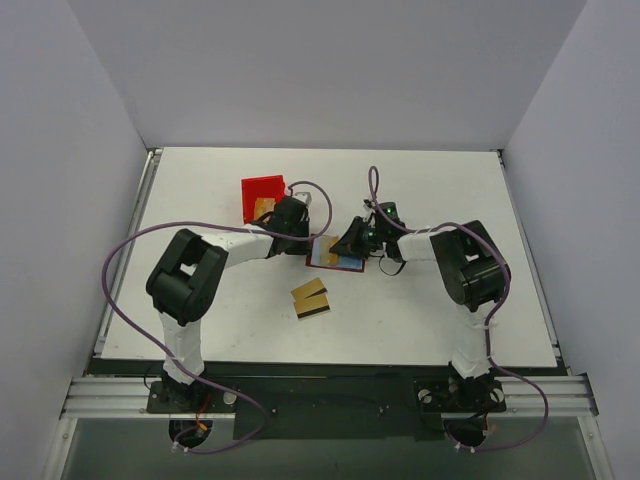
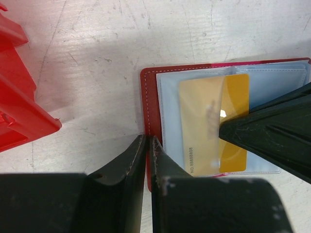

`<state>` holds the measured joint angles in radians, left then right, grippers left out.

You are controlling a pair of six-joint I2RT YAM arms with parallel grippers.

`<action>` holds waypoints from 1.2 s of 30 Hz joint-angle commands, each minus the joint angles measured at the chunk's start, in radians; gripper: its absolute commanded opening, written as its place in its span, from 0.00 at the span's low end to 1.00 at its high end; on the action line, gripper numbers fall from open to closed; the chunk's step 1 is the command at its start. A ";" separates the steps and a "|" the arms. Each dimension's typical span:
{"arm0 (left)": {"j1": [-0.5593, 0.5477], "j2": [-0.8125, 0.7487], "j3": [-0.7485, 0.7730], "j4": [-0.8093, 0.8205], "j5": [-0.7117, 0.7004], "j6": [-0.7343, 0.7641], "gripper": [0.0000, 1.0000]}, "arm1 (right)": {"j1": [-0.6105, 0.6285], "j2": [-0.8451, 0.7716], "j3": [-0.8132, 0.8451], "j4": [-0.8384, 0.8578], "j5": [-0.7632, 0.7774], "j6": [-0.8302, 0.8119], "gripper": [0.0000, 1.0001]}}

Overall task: Put the credit cards into the card holder
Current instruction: Insert the credit card into the card holder.

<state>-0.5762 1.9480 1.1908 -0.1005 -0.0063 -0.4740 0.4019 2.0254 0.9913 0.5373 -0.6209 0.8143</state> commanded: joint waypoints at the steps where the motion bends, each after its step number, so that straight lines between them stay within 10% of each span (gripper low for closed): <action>1: -0.057 0.028 0.003 0.010 0.094 -0.025 0.17 | 0.041 0.019 0.006 -0.144 0.075 -0.043 0.07; 13: -0.057 0.031 0.009 0.005 0.091 -0.023 0.17 | 0.048 -0.109 0.076 -0.447 0.214 -0.139 0.27; 36: -0.056 0.040 0.013 0.005 0.094 -0.022 0.16 | 0.034 -0.241 0.090 -0.634 0.337 -0.190 0.29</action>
<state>-0.6296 1.9625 1.1919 -0.0673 0.0883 -0.4969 0.4454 1.8492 1.0748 -0.0288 -0.3180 0.6476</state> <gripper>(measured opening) 0.164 0.282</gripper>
